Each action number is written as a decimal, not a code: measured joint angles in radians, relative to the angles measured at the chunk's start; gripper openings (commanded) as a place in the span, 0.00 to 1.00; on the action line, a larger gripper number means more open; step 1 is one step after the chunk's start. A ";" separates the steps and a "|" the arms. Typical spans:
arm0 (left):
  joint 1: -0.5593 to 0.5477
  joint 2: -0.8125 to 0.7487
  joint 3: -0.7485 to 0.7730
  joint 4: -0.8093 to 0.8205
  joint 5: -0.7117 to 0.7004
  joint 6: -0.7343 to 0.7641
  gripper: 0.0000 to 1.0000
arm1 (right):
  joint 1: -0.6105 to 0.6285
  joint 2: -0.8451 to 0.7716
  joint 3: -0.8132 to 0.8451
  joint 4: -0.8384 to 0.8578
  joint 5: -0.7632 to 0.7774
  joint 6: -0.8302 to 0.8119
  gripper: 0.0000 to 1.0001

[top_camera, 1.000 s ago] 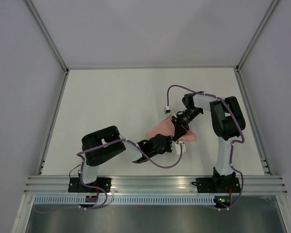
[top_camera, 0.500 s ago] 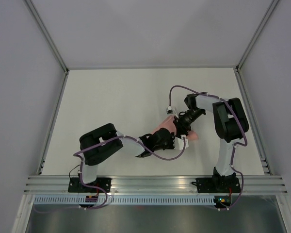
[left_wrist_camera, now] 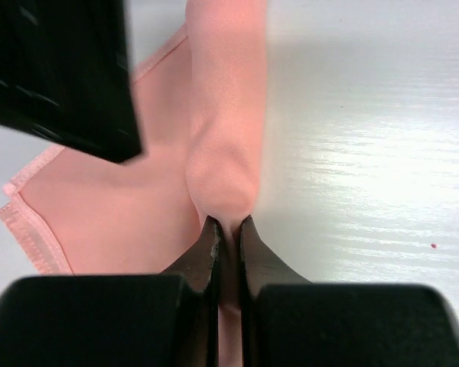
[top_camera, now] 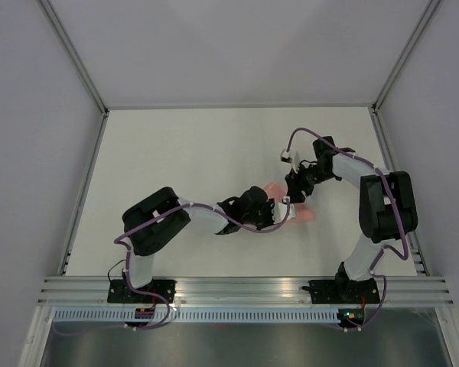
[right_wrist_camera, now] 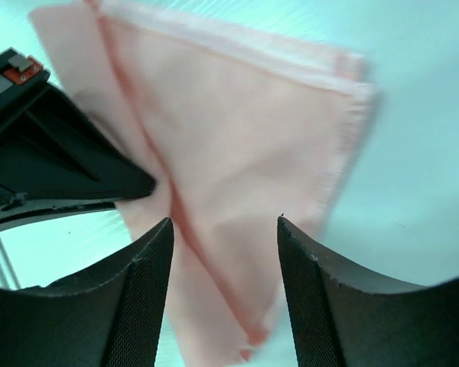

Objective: Fold the napkin, place the utensils inside, and roll it up
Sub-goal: Roll the napkin at the center of the board.

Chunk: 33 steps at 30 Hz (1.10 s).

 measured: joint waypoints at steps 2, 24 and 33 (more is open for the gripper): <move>0.010 0.001 0.009 -0.016 0.029 -0.018 0.02 | -0.037 -0.033 0.000 0.038 -0.006 0.025 0.63; 0.216 0.180 0.361 -0.476 0.510 -0.270 0.02 | -0.243 -0.667 -0.479 0.135 -0.143 -0.199 0.73; 0.245 0.247 0.452 -0.576 0.603 -0.309 0.02 | 0.113 -0.771 -0.686 0.511 0.141 -0.097 0.73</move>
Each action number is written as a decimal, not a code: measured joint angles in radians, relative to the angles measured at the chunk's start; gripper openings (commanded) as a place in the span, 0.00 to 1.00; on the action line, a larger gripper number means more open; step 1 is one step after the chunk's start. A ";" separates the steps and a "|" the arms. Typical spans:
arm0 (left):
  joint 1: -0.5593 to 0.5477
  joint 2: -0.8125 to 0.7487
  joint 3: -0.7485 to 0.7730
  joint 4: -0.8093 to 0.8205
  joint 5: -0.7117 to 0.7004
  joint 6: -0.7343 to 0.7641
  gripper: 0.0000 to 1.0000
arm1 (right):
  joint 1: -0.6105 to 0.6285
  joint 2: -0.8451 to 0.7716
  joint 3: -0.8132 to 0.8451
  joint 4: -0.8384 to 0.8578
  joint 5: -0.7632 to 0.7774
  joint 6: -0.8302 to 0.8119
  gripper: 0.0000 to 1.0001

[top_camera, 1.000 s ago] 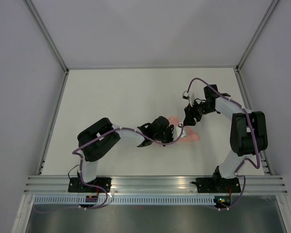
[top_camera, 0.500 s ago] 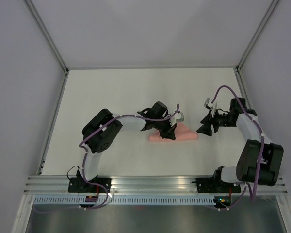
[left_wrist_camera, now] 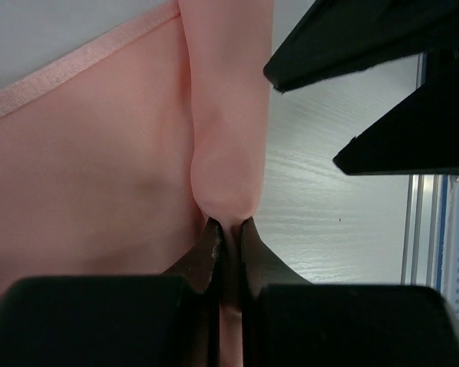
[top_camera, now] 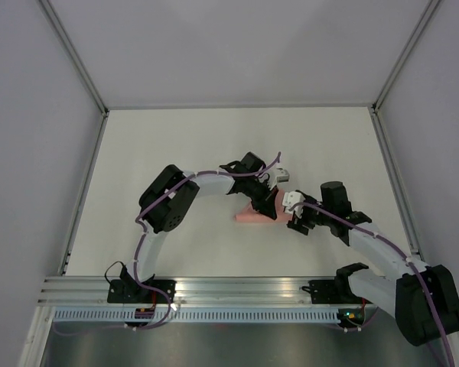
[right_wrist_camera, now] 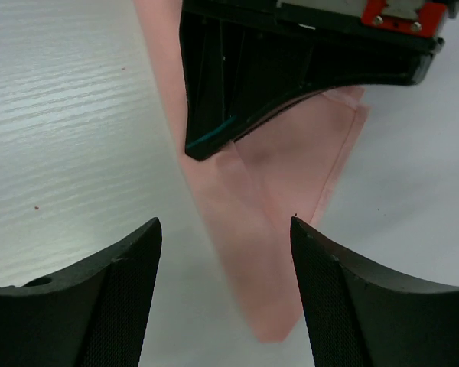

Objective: Fold the napkin, place the utensils inside, and roll it up
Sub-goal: Roll the napkin at the center of the board.

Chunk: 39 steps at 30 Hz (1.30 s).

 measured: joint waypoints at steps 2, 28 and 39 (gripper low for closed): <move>0.005 0.011 0.014 -0.015 0.018 -0.005 0.02 | 0.060 0.015 -0.017 0.061 0.064 0.003 0.74; 0.023 0.049 0.057 -0.122 0.101 -0.030 0.28 | 0.264 0.247 -0.003 0.235 0.269 0.014 0.48; 0.039 0.007 0.021 -0.121 0.069 -0.063 0.33 | 0.267 0.311 0.061 0.175 0.237 0.010 0.29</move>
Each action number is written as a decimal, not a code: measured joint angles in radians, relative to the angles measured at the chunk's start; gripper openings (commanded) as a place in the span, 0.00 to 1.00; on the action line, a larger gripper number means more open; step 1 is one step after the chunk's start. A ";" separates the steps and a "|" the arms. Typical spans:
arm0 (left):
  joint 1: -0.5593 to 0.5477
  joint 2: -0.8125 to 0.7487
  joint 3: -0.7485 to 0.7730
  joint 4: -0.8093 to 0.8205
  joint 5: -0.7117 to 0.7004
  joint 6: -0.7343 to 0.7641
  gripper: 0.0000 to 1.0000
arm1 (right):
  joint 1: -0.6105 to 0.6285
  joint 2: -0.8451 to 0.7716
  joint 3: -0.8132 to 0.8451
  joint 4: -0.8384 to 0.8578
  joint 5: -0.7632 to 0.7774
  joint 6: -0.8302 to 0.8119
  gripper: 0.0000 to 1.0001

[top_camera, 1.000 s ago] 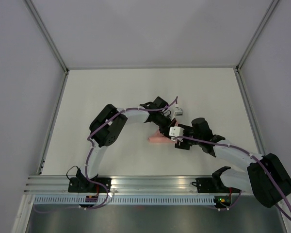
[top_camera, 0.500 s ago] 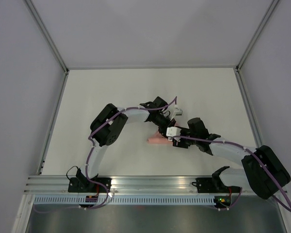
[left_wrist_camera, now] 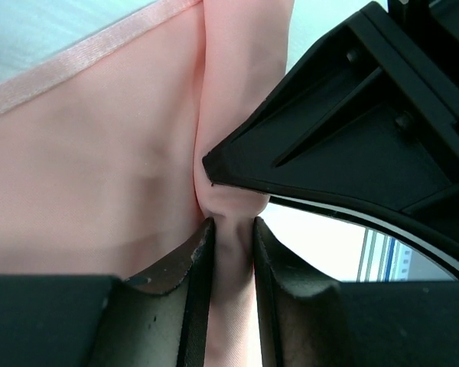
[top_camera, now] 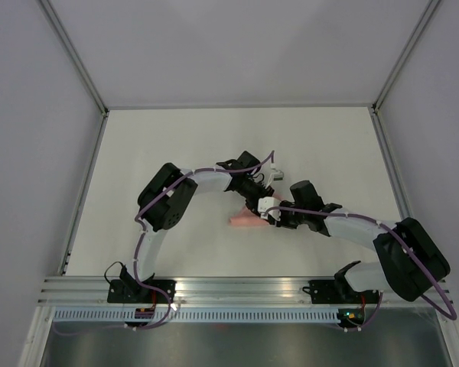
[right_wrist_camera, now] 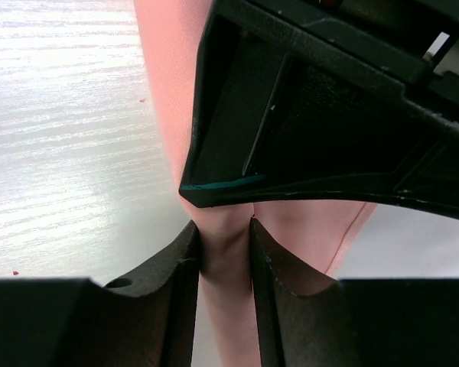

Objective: Fold the napkin, place the utensils inside, and roll it up
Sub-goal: Roll the napkin at the center of the board.

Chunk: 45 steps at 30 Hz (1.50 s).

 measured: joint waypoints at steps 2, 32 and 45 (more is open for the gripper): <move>0.006 -0.008 -0.009 0.001 -0.010 -0.006 0.34 | 0.000 0.018 0.019 -0.016 -0.006 -0.001 0.28; 0.134 -0.676 -0.683 0.727 -0.311 -0.356 0.32 | -0.197 0.535 0.638 -0.726 -0.339 -0.171 0.23; -0.249 -0.708 -0.940 1.144 -0.825 -0.063 0.46 | -0.256 0.719 0.821 -1.013 -0.444 -0.214 0.23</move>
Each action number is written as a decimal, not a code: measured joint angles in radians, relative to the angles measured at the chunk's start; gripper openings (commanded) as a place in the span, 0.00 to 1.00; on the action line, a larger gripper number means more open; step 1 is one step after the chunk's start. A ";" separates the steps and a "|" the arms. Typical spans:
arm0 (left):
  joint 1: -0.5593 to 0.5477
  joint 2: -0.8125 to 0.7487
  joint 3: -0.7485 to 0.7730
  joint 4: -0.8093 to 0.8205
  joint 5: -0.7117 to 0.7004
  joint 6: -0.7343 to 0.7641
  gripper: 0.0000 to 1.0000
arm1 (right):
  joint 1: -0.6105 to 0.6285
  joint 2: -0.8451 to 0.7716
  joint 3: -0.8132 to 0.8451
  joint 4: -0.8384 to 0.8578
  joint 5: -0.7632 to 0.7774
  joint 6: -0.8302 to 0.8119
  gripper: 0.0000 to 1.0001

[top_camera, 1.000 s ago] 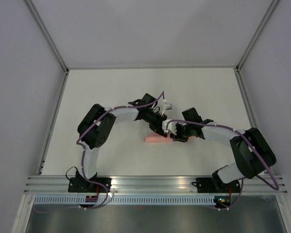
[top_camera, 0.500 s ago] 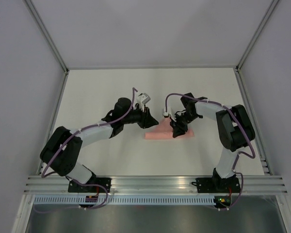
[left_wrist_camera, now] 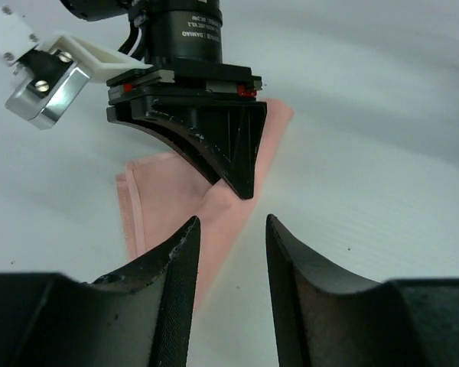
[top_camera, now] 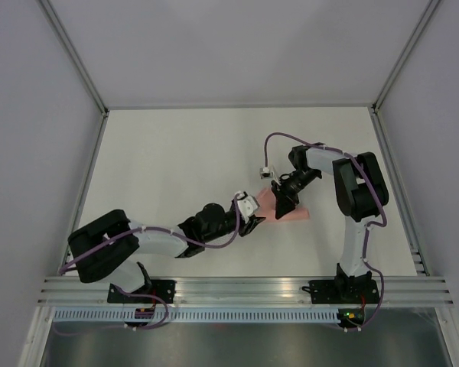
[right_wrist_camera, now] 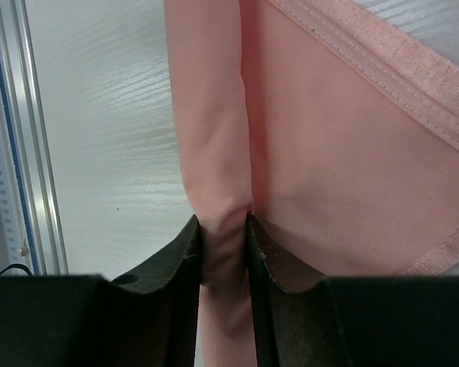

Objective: Fold the napkin, place the utensils inside, and roll it up
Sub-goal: Roll the napkin at the center of the board.

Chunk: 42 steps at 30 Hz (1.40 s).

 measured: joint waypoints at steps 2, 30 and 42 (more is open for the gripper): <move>-0.055 0.041 0.003 0.034 -0.058 0.097 0.48 | -0.002 0.006 0.001 -0.019 -0.002 0.000 0.23; -0.157 0.430 0.216 -0.016 -0.240 0.554 0.49 | -0.006 0.070 0.038 -0.126 -0.019 0.026 0.22; -0.134 0.446 0.293 -0.150 -0.164 0.496 0.11 | -0.012 0.071 0.039 -0.126 -0.014 0.027 0.22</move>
